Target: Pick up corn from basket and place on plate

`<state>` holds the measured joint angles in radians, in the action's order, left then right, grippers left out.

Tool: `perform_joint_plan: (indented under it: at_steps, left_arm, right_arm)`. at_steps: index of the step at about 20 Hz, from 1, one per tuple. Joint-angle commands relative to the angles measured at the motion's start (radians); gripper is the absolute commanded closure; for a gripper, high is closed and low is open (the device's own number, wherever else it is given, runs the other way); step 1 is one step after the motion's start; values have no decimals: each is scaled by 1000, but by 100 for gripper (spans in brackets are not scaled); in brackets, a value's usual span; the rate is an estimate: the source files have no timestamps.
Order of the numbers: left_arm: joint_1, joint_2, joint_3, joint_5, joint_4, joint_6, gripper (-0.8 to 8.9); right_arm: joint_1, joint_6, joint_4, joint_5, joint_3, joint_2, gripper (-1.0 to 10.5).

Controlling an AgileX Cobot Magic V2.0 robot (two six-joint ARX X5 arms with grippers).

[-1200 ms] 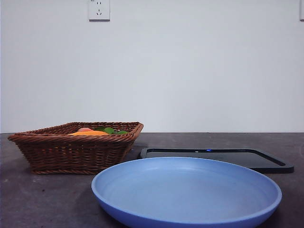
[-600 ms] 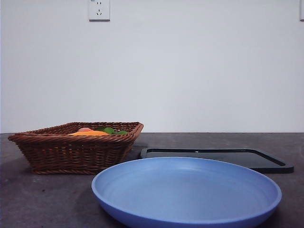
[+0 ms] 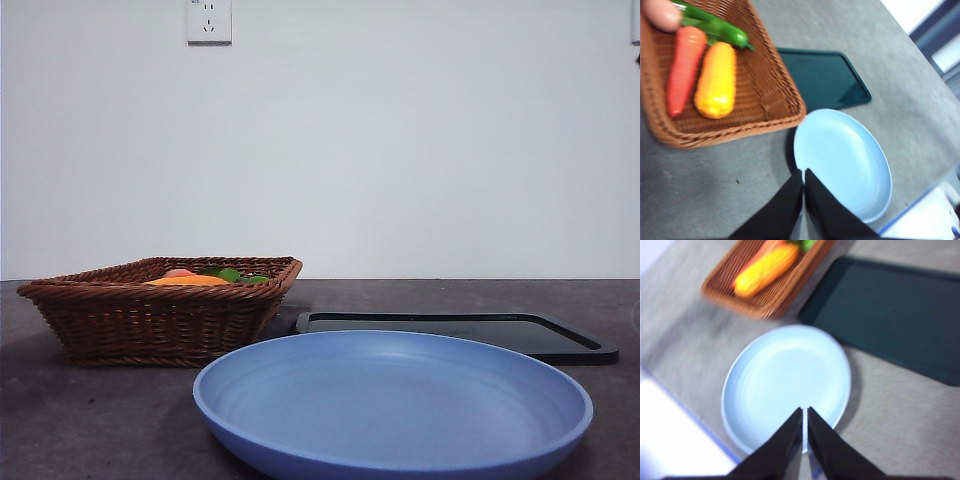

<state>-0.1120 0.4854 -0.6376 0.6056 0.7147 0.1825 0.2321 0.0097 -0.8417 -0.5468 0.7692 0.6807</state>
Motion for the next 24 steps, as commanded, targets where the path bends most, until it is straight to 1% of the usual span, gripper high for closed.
perform_joint_plan:
  at_steps: [1,2,4,5,6,7,8,9,10,14,17,19,24]
  left_arm:
    - [-21,25,-22,3,-1,-29,806]
    - [-24,32,-23,3,-1,-33,806]
    - [-25,42,-23,3,-1,-33,806]
    - [-25,45,-23,3,-2,-33,799]
    - [-25,50,-23,3,-3,-33,765]
    - [-25,52,-23,3,-3,-33,679]
    - [-25,56,-23,3,-5,-33,553]
    - [-25,57,-23,3,-5,-33,433]
    - [-25,58,-23,3,-4,-33,361]
    - [-25,58,-23,3,-4,-33,358]
    - [-25,58,-23,3,-4,-32,358]
    - [-25,58,-23,3,-4,-32,358]
    - [-25,58,-23,3,-4,-33,358]
  right_arm:
    - [42,-45,-3,27,16,27,944]
    - [59,-45,-3,46,16,36,944]
    - [76,-43,8,55,16,44,942]
    - [79,-42,11,53,16,44,913]
    - [79,-42,11,54,16,43,842]
    - [79,-38,11,54,16,43,750]
    - [79,-30,11,57,16,43,680]
    - [79,-17,11,57,16,44,663]
    - [79,-17,11,57,16,47,663]
    - [80,-6,15,56,16,101,663]
    - [80,17,61,52,16,180,663]
    - [80,35,107,50,16,254,663]
    - [80,36,170,50,16,465,664]
